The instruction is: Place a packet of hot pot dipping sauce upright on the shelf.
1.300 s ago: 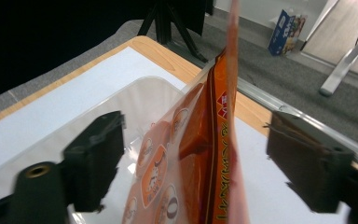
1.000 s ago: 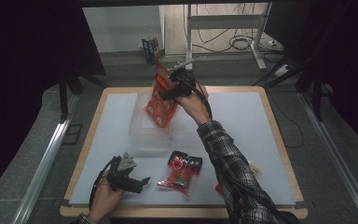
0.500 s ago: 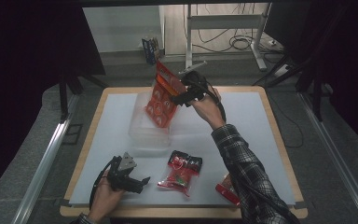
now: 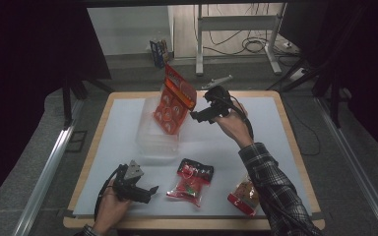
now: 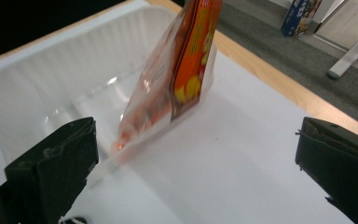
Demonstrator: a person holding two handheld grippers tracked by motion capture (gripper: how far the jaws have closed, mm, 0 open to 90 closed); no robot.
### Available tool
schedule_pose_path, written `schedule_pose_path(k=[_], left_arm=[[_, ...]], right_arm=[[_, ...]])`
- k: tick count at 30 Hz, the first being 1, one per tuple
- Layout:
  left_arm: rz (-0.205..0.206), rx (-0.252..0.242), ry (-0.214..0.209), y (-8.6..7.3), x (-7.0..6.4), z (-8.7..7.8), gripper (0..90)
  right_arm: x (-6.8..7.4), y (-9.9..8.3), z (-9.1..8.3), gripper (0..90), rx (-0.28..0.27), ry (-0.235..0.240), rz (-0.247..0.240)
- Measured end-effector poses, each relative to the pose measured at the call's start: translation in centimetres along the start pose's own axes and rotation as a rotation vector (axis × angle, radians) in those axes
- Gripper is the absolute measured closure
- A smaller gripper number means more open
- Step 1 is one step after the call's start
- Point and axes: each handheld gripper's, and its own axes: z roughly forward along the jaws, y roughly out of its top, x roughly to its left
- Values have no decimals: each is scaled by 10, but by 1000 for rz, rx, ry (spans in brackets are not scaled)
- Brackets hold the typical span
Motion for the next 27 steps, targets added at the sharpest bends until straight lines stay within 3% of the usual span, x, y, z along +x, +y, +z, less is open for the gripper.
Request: schedule_pose_path(k=[12, 20, 24, 25, 27], left_arm=[[-12, 10, 1, 1, 0, 0, 1], [-18, 20, -1, 2, -2, 0, 9], [-38, 19, -8, 2, -2, -1, 12], [-65, 21, -9, 3, -2, -1, 13], [-81, 17, -20, 5, -2, -2, 16]], right_arm=[[15, -34, -9, 0, 6, 54, -13], [25, -57, -18, 0, -21, 73, -23], [30, -76, -23, 2, -37, 85, -25], [31, -80, -24, 2, -39, 85, -25], [32, -87, -25, 3, -40, 85, -29]])
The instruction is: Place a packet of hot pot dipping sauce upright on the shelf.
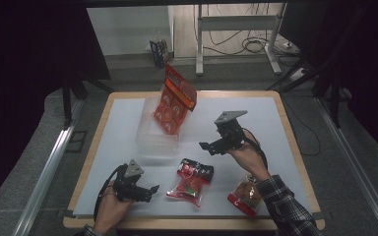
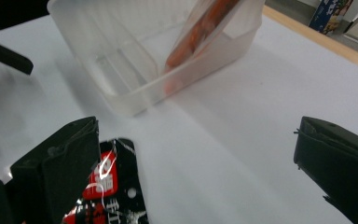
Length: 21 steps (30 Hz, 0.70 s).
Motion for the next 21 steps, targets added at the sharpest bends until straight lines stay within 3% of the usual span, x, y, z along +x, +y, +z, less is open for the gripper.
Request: schedule_pose_path(k=[6, 10, 12, 21], left_arm=[[0, 9, -2, 2, -3, 0, 29], [11, 25, 4, 2, -5, 1, 46], [10, 24, 7, 2, -5, 0, 56], [43, 15, 8, 3, -8, -5, 179]], right_arm=[[2, -17, -3, 4, 6, -4, 2], [3, -39, -6, 12, -4, 10, 42], [4, -47, -7, 13, 9, 6, 39], [10, -57, -13, 12, 5, 17, 14]])
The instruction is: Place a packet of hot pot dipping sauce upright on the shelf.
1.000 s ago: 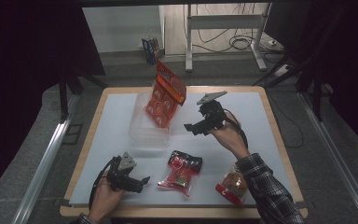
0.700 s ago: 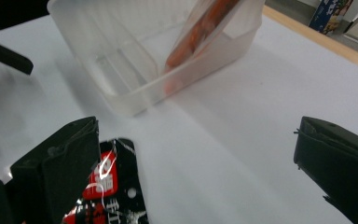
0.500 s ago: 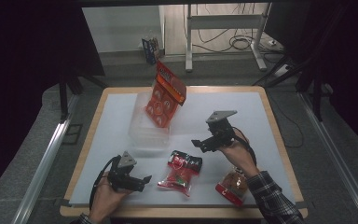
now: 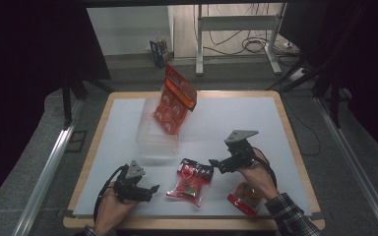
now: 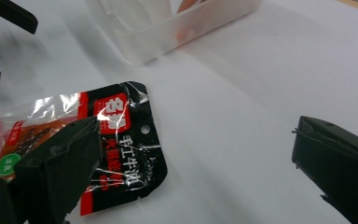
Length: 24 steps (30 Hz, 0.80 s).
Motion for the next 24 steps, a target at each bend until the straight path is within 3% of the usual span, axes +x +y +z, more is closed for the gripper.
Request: schedule_pose_path(k=[6, 14, 19, 24], left_arm=[[16, -19, -20, 2, -2, -3, 252], [12, -84, -108, 9, -12, -5, 397], [60, -92, -152, 16, -26, -3, 545], [80, -84, -190, 21, -35, 3, 676]], right_arm=[[5, -9, -3, 10, 11, -1, -10], [12, -20, -9, 10, 29, 4, -3], [16, -24, -11, 9, 39, 2, -10], [17, -29, -12, 8, 39, -1, -6]])
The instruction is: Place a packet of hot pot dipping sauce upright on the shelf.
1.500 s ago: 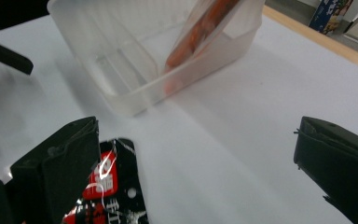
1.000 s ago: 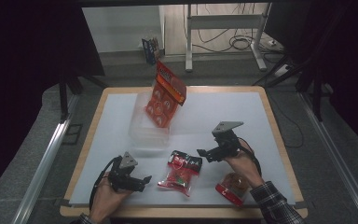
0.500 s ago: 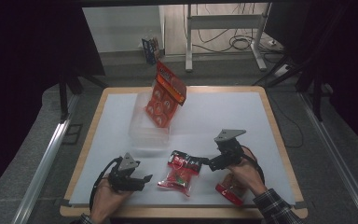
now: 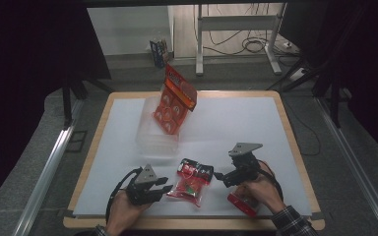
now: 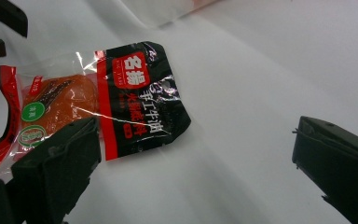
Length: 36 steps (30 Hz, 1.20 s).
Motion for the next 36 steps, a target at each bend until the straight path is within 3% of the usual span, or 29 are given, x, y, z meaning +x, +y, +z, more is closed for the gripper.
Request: schedule_pose_path(k=[6, 9, 13, 20, 29, 36], left_arm=[[2, -12, -55, 8, -8, 11, 808], [5, -8, -87, 14, -17, 25, 898], [33, 3, -89, 17, -27, 36, 899], [32, 9, -92, 15, -30, 34, 900], [65, 93, -64, 5, -36, 33, 900], [38, 87, -85, -1, -34, 32, 900]], right_arm=[[2, -3, 1, 8, 7, 3, 0], [4, -5, 5, 8, 21, 0, -21], [4, -5, 6, 8, 25, -5, -29], [1, -6, 5, 8, 24, -11, -23], [3, -6, 6, 8, 34, -6, -26], [5, -5, 6, 11, 36, 9, -18]])
